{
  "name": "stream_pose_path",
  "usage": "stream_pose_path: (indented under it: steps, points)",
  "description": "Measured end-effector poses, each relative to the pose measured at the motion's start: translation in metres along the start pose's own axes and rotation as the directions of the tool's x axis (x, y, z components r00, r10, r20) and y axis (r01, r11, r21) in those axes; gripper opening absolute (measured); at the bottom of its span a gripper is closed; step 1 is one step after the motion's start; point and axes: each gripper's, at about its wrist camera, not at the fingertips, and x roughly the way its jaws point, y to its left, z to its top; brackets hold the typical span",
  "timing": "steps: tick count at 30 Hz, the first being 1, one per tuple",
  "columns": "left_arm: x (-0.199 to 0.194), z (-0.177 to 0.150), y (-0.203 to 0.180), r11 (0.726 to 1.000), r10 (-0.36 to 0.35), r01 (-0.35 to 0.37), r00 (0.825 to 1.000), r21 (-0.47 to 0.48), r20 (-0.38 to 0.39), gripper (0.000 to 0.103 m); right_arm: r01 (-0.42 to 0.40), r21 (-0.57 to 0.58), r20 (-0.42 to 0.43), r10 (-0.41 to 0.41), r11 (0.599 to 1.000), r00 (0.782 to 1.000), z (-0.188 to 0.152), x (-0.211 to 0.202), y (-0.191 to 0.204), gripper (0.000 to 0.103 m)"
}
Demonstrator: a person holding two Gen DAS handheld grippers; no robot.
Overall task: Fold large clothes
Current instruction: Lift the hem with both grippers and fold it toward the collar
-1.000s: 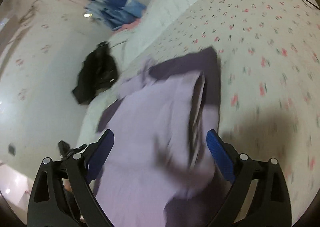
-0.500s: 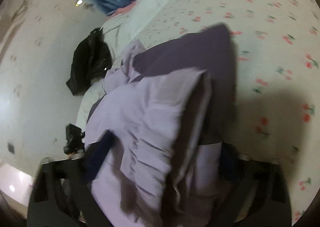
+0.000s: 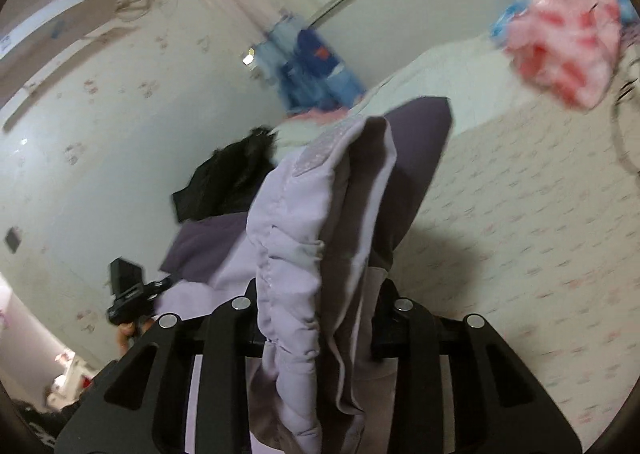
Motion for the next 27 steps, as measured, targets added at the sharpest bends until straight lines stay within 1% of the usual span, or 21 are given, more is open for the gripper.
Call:
stream_pose_path:
  steps: [1,2,3,4,5,6,7,8,9,10,12,14,15,17,18,20,21,22,23,26,27]
  points:
    - [0.012,-0.001,0.003,1.0,0.007,-0.007,1.0,-0.009,-0.009,0.04,0.013,0.017,-0.009,-0.013,1.0,1.0,0.0,-0.001,-0.009,0.033]
    - [0.029,-0.005,0.009,1.0,0.014,-0.015,1.0,-0.026,-0.028,0.04,0.039,0.051,-0.029,-0.038,0.998,0.999,-0.002,0.001,-0.029,0.039]
    - [0.042,-0.01,0.016,0.999,0.027,-0.029,0.998,-0.039,-0.048,0.04,0.084,0.085,-0.07,-0.078,0.993,0.995,-0.009,0.01,-0.051,0.043]
    - [0.064,-0.019,0.027,0.996,0.064,-0.069,0.994,-0.047,-0.088,0.04,0.129,0.102,-0.11,-0.118,0.986,0.987,-0.016,0.021,-0.067,0.047]
    - [0.087,-0.03,0.039,0.991,0.119,-0.126,0.984,-0.046,-0.136,0.041,0.184,0.115,-0.153,-0.165,0.976,0.974,-0.025,0.032,-0.085,0.053]
    - [0.104,-0.036,0.05,0.983,0.166,-0.176,0.971,-0.05,-0.171,0.044,0.277,0.136,-0.216,-0.244,0.951,0.945,-0.04,0.048,-0.111,0.058]
    - [0.121,-0.047,0.066,0.969,0.22,-0.238,0.955,-0.072,-0.199,0.049,0.321,0.16,-0.252,-0.275,0.934,0.928,-0.049,0.058,-0.125,0.074]
    - [0.124,-0.05,0.074,0.967,0.214,-0.236,0.957,-0.098,-0.197,0.053,0.281,0.229,-0.259,-0.22,0.932,0.941,-0.061,0.065,-0.144,0.082]
    - [0.12,-0.05,0.081,0.968,0.182,-0.21,0.965,-0.14,-0.189,0.054,0.242,0.272,-0.232,-0.181,0.931,0.956,-0.065,0.063,-0.15,0.082]
    - [0.114,-0.047,0.082,0.969,0.155,-0.187,0.969,-0.159,-0.195,0.055,0.216,0.298,-0.202,-0.16,0.93,0.966,-0.067,0.055,-0.152,0.082]
    - [0.092,-0.038,0.076,0.974,0.152,-0.184,0.964,-0.133,-0.218,0.055,0.209,0.308,-0.19,-0.155,0.928,0.969,-0.067,0.038,-0.147,0.083]
    - [0.053,-0.032,0.069,0.983,0.137,-0.162,0.962,-0.087,-0.238,0.056,0.178,0.304,-0.157,-0.136,0.936,0.978,-0.074,0.004,-0.134,0.083]
    - [0.037,-0.034,0.066,0.985,0.131,-0.154,0.961,-0.077,-0.244,0.06,0.153,0.299,-0.141,-0.115,0.942,0.983,-0.082,-0.022,-0.122,0.084]
    - [-0.016,-0.048,0.063,0.985,0.147,-0.165,0.955,-0.05,-0.258,0.073,0.128,0.294,-0.143,-0.089,0.947,0.986,-0.102,-0.054,-0.101,0.089]
    - [-0.033,-0.056,0.065,0.985,0.15,-0.167,0.952,-0.041,-0.266,0.073,0.112,0.296,-0.164,-0.065,0.949,0.984,-0.125,-0.077,-0.09,0.09]
    - [-0.079,-0.088,0.071,0.985,0.151,-0.168,0.935,-0.027,-0.321,0.073,0.095,0.301,-0.203,-0.034,0.949,0.979,-0.165,-0.107,-0.076,0.091]
    - [-0.099,-0.106,0.071,0.984,0.156,-0.175,0.925,-0.026,-0.347,0.073,0.094,0.312,-0.234,-0.019,0.945,0.972,-0.191,-0.122,-0.068,0.091]
    - [-0.11,-0.118,0.074,0.983,0.159,-0.18,0.918,-0.026,-0.364,0.073,0.093,0.322,-0.259,-0.007,0.942,0.966,-0.207,-0.134,-0.066,0.091]
    - [-0.131,-0.141,0.078,0.983,0.152,-0.178,0.906,-0.032,-0.394,0.073,0.089,0.335,-0.284,0.011,0.938,0.959,-0.228,-0.149,-0.059,0.091]
    - [-0.168,-0.189,0.088,0.987,0.095,-0.144,0.887,-0.075,-0.452,0.074,0.064,0.382,-0.354,0.082,0.922,0.932,-0.292,-0.174,-0.041,0.091]
    - [-0.174,-0.203,0.088,0.988,0.078,-0.132,0.88,-0.084,-0.468,0.076,0.051,0.399,-0.361,0.106,0.915,0.927,-0.302,-0.176,-0.04,0.092]
